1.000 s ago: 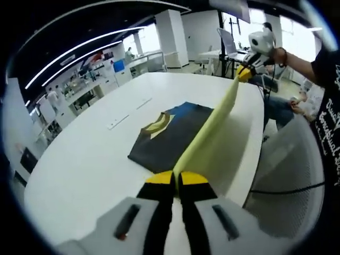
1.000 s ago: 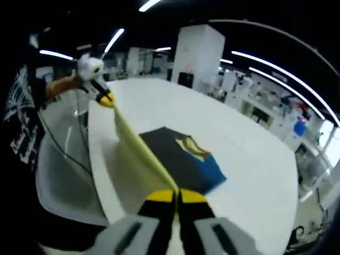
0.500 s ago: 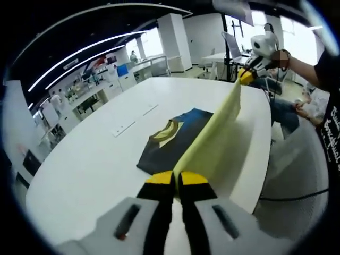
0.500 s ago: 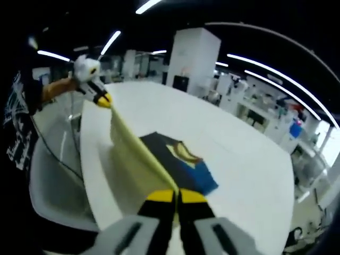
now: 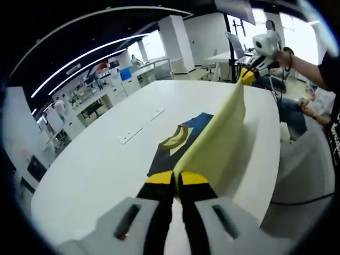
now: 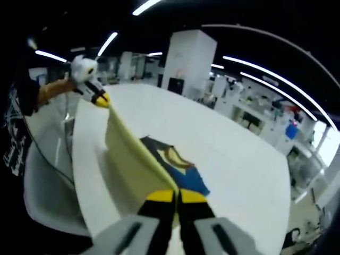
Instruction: Fold the garment on the visible template until the final outline fits inside the template.
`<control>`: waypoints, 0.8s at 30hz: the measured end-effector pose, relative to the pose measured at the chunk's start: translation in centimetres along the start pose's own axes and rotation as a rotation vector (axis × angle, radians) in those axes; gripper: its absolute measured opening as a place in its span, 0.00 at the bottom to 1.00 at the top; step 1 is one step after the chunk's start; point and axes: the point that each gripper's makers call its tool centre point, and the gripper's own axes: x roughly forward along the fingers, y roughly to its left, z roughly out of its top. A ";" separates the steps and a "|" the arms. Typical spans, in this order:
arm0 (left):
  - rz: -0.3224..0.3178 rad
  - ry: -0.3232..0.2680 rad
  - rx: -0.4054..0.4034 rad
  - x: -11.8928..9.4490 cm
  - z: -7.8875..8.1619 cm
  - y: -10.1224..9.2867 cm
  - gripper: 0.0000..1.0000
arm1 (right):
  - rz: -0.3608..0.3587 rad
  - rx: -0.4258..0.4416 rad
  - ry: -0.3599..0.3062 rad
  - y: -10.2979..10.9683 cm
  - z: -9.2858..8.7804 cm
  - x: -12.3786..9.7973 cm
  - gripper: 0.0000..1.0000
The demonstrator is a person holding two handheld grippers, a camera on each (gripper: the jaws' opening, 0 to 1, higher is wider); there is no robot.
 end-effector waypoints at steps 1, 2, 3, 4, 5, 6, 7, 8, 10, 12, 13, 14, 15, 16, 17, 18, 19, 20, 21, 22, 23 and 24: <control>0.003 -0.003 0.001 0.1 0.1 0.2 0.00 | -0.002 -0.002 -0.001 -0.2 0.2 0.1 0.00; 0.003 -0.004 0.002 0.2 0.3 0.3 0.00 | -0.005 -0.004 -0.002 -0.4 0.3 0.3 0.00; 0.009 -0.008 0.004 0.4 0.5 0.4 0.00 | -0.009 -0.006 -0.005 -0.6 0.5 0.4 0.00; 0.012 -0.009 0.004 0.4 0.6 0.6 0.00 | -0.010 -0.005 -0.007 -0.7 0.6 0.5 0.00; 0.013 -0.010 0.002 0.6 0.6 0.8 0.00 | -0.013 -0.002 -0.009 -0.9 0.7 0.7 0.00; 0.016 -0.012 0.003 0.6 0.7 0.8 0.00 | -0.014 -0.003 -0.009 -1.0 0.8 0.8 0.00; 0.019 -0.012 0.002 0.7 0.8 0.8 0.00 | -0.016 -0.002 -0.009 -1.2 0.8 1.0 0.00; 0.021 -0.014 0.000 0.9 1.0 0.8 0.00 | -0.018 -0.002 -0.010 -1.3 0.8 1.1 0.00; 0.026 -0.017 -0.005 1.1 1.2 1.0 0.00 | -0.020 -0.004 -0.008 -1.6 0.8 1.3 0.00; 0.032 -0.021 -0.009 1.5 1.3 1.4 0.00 | -0.024 -0.004 -0.007 -1.9 0.9 1.5 0.00; 0.034 -0.023 -0.012 1.6 1.4 1.5 0.00 | -0.027 -0.003 -0.007 -2.1 0.9 1.7 0.00; 0.036 -0.024 -0.013 1.8 1.4 1.8 0.00 | -0.029 -0.002 -0.007 -2.2 0.9 1.8 0.00; 0.040 -0.026 -0.012 2.1 1.5 2.2 0.00 | -0.032 -0.002 -0.007 -2.3 1.0 1.9 0.00; 0.043 -0.027 -0.016 2.2 1.5 2.3 0.00 | -0.035 0.000 -0.008 -2.6 1.0 2.1 0.00; 0.045 -0.028 -0.018 2.3 1.5 2.5 0.00 | -0.037 0.001 -0.009 -2.7 1.1 2.2 0.00; 0.049 -0.031 -0.020 2.5 1.5 2.9 0.00 | -0.040 0.001 -0.008 -2.9 1.1 2.4 0.00; 0.052 -0.031 -0.022 2.7 1.5 3.1 0.00 | -0.041 0.000 -0.009 -3.0 1.1 2.5 0.00; 0.055 -0.031 -0.022 2.8 1.5 3.3 0.00 | -0.043 0.000 -0.010 -3.2 1.2 2.7 0.00; 0.059 -0.031 -0.022 2.9 1.5 3.5 0.00 | -0.045 0.000 -0.011 -3.3 1.3 2.9 0.00; 0.062 -0.031 -0.021 3.0 1.5 3.6 0.00 | -0.047 0.000 -0.011 -3.5 1.4 3.1 0.00; 0.066 -0.031 -0.021 3.2 1.5 3.8 0.00 | -0.049 0.000 -0.011 -3.6 1.5 3.2 0.00; 0.068 -0.032 -0.023 3.3 1.5 4.0 0.00 | -0.054 -0.004 -0.009 -3.7 1.6 3.5 0.00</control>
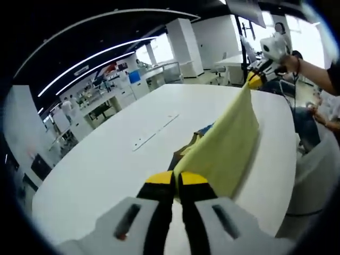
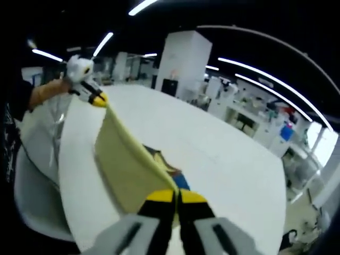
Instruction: Fold the garment on the visible template until the final outline fits inside the template.
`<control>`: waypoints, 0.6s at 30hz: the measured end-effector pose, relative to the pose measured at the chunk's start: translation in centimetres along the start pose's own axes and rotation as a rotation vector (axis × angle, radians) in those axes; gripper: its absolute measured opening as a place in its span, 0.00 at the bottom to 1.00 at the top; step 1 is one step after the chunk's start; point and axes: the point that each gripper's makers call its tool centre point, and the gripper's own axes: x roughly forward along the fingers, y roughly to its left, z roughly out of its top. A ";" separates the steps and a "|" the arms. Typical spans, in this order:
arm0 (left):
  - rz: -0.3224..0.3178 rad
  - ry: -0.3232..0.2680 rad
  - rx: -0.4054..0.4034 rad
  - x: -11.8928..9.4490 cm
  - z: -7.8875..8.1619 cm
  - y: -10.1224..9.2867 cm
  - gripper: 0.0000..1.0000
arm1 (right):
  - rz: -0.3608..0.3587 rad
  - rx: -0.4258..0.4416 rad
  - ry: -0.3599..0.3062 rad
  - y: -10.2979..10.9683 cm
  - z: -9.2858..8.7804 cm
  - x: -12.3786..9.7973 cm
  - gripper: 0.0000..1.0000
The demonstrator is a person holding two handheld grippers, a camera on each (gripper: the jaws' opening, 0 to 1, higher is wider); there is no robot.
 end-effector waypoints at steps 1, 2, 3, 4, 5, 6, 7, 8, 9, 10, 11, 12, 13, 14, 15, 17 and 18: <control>0.002 -0.002 -0.003 0.2 0.0 0.3 0.00 | -0.003 -0.002 0.002 -0.1 0.0 0.1 0.00; 0.006 -0.004 -0.008 0.4 0.0 0.5 0.00 | -0.005 -0.005 0.003 -0.2 0.0 0.3 0.00; 0.011 -0.007 -0.013 0.5 0.1 0.6 0.00 | -0.011 -0.005 0.002 -0.4 0.1 0.6 0.00; 0.014 -0.006 -0.017 0.7 0.0 0.9 0.00 | -0.012 -0.005 0.002 -0.5 0.1 0.7 0.00; 0.018 -0.006 -0.018 0.9 0.0 1.1 0.00 | -0.016 -0.005 0.002 -0.7 0.2 0.9 0.00; 0.021 -0.005 -0.025 1.1 0.0 1.3 0.00 | -0.023 -0.003 0.001 -0.8 0.2 1.1 0.00; 0.023 -0.004 -0.032 1.2 0.0 1.4 0.00 | -0.032 0.000 0.003 -1.0 0.3 1.4 0.00; 0.024 -0.004 -0.033 1.3 0.1 1.5 0.00 | -0.038 0.001 0.004 -1.2 0.2 1.5 0.00; 0.026 -0.003 -0.032 1.4 0.1 1.5 0.00 | -0.044 0.000 0.006 -1.3 0.2 1.8 0.00; 0.028 -0.002 -0.033 1.5 0.1 1.6 0.00 | -0.048 0.001 0.008 -1.3 0.2 2.0 0.00; 0.030 0.000 -0.034 1.7 0.0 1.7 0.00 | -0.051 0.003 0.012 -1.4 0.2 2.2 0.00; 0.033 0.001 -0.035 1.9 0.0 1.9 0.00 | -0.053 0.004 0.013 -1.5 0.2 2.3 0.00; 0.034 0.002 -0.034 2.0 -0.1 2.1 0.00 | -0.055 0.005 0.014 -1.6 0.2 2.4 0.00; 0.036 0.002 -0.034 2.2 -0.1 2.2 0.00 | -0.059 0.007 0.018 -1.7 0.2 2.6 0.00; 0.037 0.003 -0.038 2.4 -0.2 2.2 0.00 | -0.060 0.006 0.022 -1.7 0.1 2.7 0.00; 0.038 0.004 -0.039 2.7 -0.2 2.4 0.00 | -0.063 0.006 0.027 -1.9 0.1 3.0 0.00; 0.039 0.005 -0.040 2.9 -0.2 2.5 0.00 | -0.064 0.010 0.029 -2.0 0.1 3.1 0.00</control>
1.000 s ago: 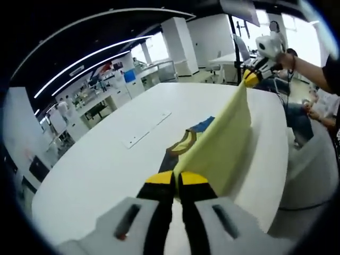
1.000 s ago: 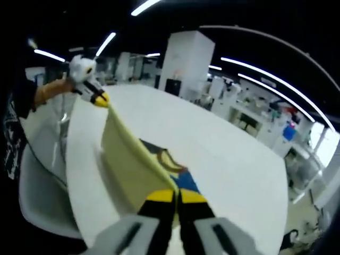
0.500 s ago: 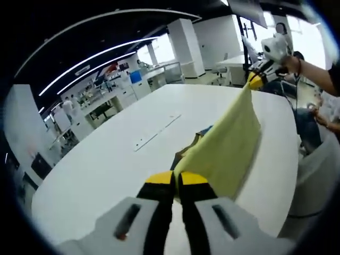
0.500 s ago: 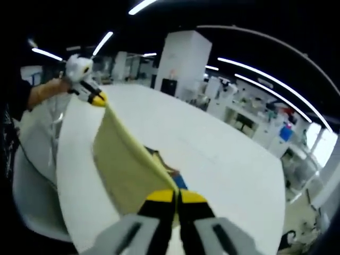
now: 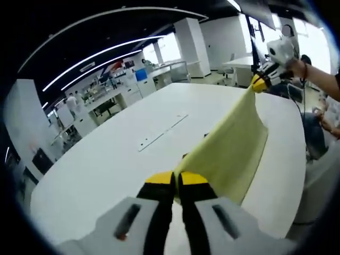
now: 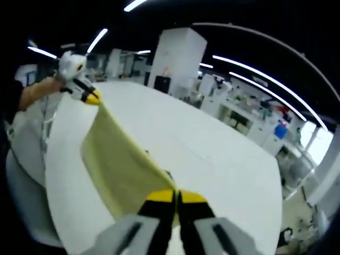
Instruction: Fold the garment on the visible template until the final outline fits inside the template.
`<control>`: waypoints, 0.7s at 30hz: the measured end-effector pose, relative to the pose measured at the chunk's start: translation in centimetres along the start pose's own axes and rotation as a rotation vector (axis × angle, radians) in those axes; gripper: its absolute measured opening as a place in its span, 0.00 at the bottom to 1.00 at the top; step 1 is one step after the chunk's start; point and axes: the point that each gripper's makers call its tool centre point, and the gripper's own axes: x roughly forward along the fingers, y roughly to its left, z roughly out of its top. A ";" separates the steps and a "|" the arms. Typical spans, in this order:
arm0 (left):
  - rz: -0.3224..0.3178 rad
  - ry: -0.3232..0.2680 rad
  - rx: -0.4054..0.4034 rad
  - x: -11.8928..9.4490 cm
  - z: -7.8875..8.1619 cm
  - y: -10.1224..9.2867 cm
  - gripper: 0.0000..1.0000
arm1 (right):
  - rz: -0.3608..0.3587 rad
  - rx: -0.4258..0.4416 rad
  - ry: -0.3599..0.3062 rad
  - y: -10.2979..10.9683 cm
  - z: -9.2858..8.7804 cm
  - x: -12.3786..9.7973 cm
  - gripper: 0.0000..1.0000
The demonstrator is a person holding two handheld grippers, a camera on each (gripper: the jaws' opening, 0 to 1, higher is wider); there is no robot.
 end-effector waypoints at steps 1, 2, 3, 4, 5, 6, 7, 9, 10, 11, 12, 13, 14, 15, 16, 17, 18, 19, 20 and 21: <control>0.001 0.001 -0.001 0.2 0.0 0.0 0.00 | -0.002 0.004 0.001 0.0 -0.1 0.1 0.00; 0.002 0.001 -0.002 0.3 0.0 0.1 0.00 | -0.004 0.008 0.001 -0.1 -0.1 0.2 0.00; 0.003 0.002 -0.003 0.5 0.0 0.1 0.00 | -0.006 0.012 0.002 -0.1 -0.1 0.3 0.00; 0.005 0.003 -0.010 0.8 -0.1 0.4 0.00 | -0.007 0.014 0.001 -0.2 -0.1 0.4 0.00; 0.006 0.004 -0.014 1.1 -0.2 0.6 0.00 | -0.009 0.018 -0.001 -0.2 -0.1 0.5 0.00; 0.009 0.008 -0.018 1.3 -0.3 0.8 0.00 | -0.010 0.021 -0.003 -0.3 0.0 0.8 0.00; 0.012 0.009 -0.020 1.3 -0.3 0.8 0.00 | -0.011 0.022 -0.004 -0.4 0.1 0.9 0.00; 0.018 0.005 -0.024 1.7 -0.3 1.0 0.00 | -0.025 0.010 -0.003 -0.7 0.1 1.3 0.00; 0.018 0.002 -0.030 1.8 -0.3 1.1 0.00 | -0.030 0.006 -0.001 -0.7 0.1 1.4 0.00; 0.019 -0.002 -0.036 2.1 -0.3 1.2 0.00 | -0.035 0.003 0.005 -0.9 -0.1 1.7 0.00; 0.021 -0.003 -0.039 2.2 -0.3 1.3 0.00 | -0.037 0.000 0.010 -1.0 -0.2 1.9 0.00; 0.024 0.000 -0.056 2.5 -0.5 1.5 0.00 | -0.039 -0.004 0.015 -1.0 -0.3 2.2 0.00; 0.024 0.000 -0.075 2.6 -0.5 1.5 0.00 | -0.041 -0.009 0.019 -1.0 -0.3 2.3 0.00; 0.021 0.001 -0.077 2.7 -0.5 1.4 0.00 | -0.044 -0.015 0.024 -1.3 -0.5 2.6 0.00; 0.022 0.002 -0.077 2.7 -0.5 1.4 0.00 | -0.044 -0.016 0.025 -1.5 -0.5 2.8 0.00; 0.025 0.006 -0.080 2.8 -0.6 1.5 0.00 | -0.043 -0.016 0.026 -1.6 -0.5 3.0 0.00; 0.028 0.013 -0.080 3.1 -0.8 1.6 0.00 | -0.043 -0.018 0.024 -1.7 -0.5 3.2 0.00; 0.029 0.014 -0.078 3.3 -0.9 1.7 0.00 | -0.045 -0.022 0.024 -1.9 -0.5 3.5 0.00; 0.030 0.015 -0.078 3.5 -0.9 1.7 0.00 | -0.049 -0.022 0.026 -2.1 -0.5 3.8 0.00; 0.030 0.021 -0.076 3.7 -1.0 1.7 0.00 | -0.048 -0.023 0.028 -2.2 -0.5 4.0 0.00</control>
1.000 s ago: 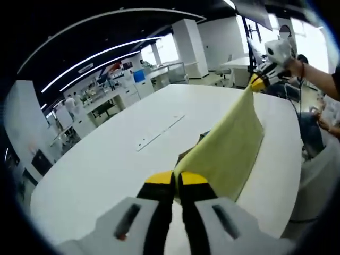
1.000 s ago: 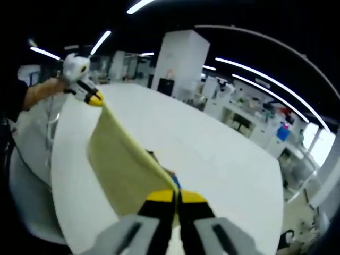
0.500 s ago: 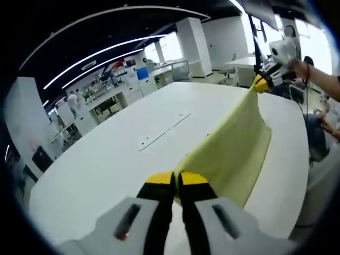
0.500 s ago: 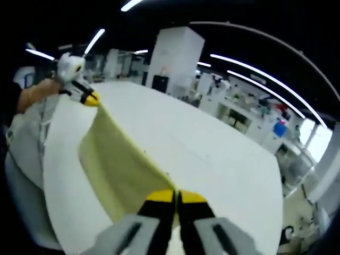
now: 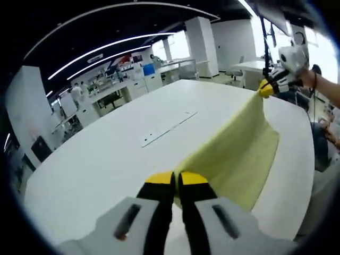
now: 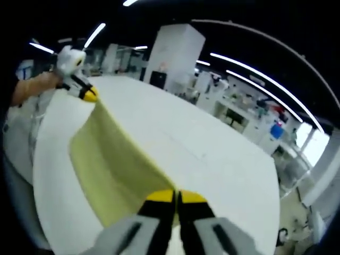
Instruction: Fold the garment on the visible template until the final outline fits inside the template.
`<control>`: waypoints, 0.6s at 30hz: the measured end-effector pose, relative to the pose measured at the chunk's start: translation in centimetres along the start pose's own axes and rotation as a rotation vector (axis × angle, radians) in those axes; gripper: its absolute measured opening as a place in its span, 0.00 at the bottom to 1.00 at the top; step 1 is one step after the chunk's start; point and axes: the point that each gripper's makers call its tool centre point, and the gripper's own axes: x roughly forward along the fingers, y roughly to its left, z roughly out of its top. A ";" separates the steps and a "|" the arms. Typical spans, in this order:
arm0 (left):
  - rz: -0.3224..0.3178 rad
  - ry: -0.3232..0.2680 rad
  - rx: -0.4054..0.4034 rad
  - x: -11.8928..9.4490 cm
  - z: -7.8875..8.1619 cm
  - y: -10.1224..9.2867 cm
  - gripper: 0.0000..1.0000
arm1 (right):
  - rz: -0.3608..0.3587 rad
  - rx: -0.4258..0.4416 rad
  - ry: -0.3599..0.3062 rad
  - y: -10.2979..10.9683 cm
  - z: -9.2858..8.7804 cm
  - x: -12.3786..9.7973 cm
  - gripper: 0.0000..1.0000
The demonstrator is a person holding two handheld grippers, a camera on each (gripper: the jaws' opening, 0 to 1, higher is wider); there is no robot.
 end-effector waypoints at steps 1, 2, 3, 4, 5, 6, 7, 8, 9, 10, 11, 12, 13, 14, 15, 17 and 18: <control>0.000 0.003 0.003 0.1 0.0 -0.1 0.00 | -0.002 0.002 0.002 -0.1 0.0 0.2 0.00; 0.002 0.012 0.012 0.3 -0.2 -0.1 0.00 | -0.003 0.007 0.005 -0.2 -0.1 0.4 0.00; 0.005 0.020 0.020 0.5 -0.3 0.0 0.00 | -0.002 0.008 0.006 -0.2 -0.1 0.6 0.00; 0.007 0.029 0.033 0.7 -0.5 0.1 0.00 | 0.000 0.010 0.006 -0.2 -0.1 0.7 0.00; 0.007 0.036 0.042 1.0 -0.7 0.2 0.00 | 0.002 0.012 0.010 -0.1 -0.2 0.8 0.00; 0.005 0.038 0.041 1.2 -0.8 0.3 0.00 | 0.002 0.011 0.015 -0.2 -0.3 1.1 0.00; 0.002 0.040 0.037 1.5 -0.9 0.2 0.00 | 0.002 0.012 0.023 -0.2 -0.6 1.4 0.00; 0.001 0.039 0.033 1.6 -0.9 0.1 0.00 | 0.001 0.013 0.026 -0.3 -0.7 1.6 0.00; 0.000 0.040 0.028 1.9 -1.1 0.2 0.00 | 0.002 0.016 0.028 -0.3 -0.8 1.7 0.00; 0.000 0.045 0.016 2.3 -1.3 0.5 0.00 | 0.003 0.021 0.029 -0.4 -0.8 1.9 0.00; -0.002 0.048 0.011 2.6 -1.5 0.6 0.00 | 0.004 0.024 0.031 -0.4 -0.9 2.1 0.00; -0.002 0.049 0.005 2.8 -1.7 0.6 0.00 | 0.005 0.025 0.032 -0.5 -1.0 2.4 0.00; -0.003 0.051 0.002 3.0 -1.9 0.6 0.00 | 0.005 0.025 0.034 -0.5 -1.0 2.6 0.00; -0.005 0.058 -0.006 3.2 -2.2 0.6 0.00 | 0.006 0.025 0.039 -0.6 -1.2 3.1 0.00; -0.006 0.062 -0.008 3.5 -2.4 0.8 0.00 | 0.008 0.024 0.043 -0.6 -1.3 3.3 0.00; -0.011 0.072 -0.009 4.1 -2.9 0.9 0.00 | 0.015 0.020 0.058 -0.4 -1.8 3.8 0.00; -0.015 0.078 -0.008 4.4 -3.2 1.0 0.00 | 0.018 0.018 0.063 -0.3 -1.9 4.1 0.00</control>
